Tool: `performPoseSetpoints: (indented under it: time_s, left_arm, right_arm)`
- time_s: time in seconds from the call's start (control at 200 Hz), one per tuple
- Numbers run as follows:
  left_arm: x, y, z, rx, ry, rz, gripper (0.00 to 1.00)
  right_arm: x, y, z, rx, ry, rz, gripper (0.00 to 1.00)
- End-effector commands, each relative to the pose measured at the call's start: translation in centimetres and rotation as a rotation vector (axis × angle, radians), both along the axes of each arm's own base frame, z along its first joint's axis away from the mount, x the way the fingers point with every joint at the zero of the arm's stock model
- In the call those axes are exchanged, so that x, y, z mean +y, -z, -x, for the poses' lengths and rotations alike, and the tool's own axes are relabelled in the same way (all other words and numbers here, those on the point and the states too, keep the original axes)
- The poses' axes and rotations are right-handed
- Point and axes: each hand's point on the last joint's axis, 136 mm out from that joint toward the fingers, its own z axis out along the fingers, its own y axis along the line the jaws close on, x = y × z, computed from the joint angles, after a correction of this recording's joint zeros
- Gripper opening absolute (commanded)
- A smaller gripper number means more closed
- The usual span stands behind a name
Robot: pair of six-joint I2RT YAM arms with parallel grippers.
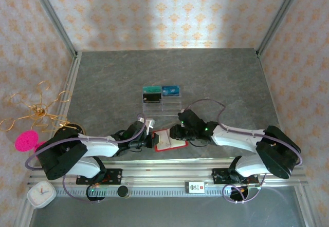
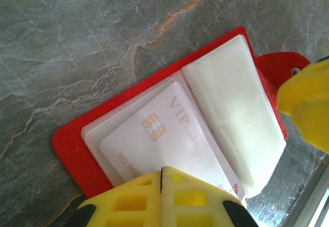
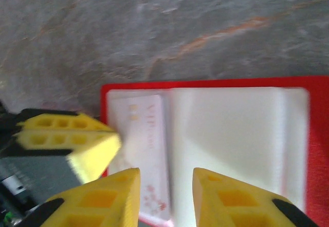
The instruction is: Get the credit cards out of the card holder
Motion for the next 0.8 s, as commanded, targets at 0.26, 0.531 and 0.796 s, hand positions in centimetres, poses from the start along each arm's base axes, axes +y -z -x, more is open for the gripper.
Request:
performPoseSetpoints:
  time_s: [0.26, 0.531, 0.796]
  left_arm:
    - [1.5, 3.3, 1.4, 0.085, 0.012, -0.122, 0.00]
    - [1.5, 3.7, 1.4, 0.090, 0.017, -0.136, 0.00]
    - [1.5, 4.1, 1.4, 0.094, 0.024, -0.147, 0.00]
  right_arm:
    - [1.8, 1.5, 1.9, 0.021, -0.129, 0.058, 0.26]
    - [0.5, 3.0, 1.3, 0.043, -0.063, 0.097, 0.24]
    - [0.3, 4.2, 1.7, 0.086, -0.063, 0.108, 0.23]
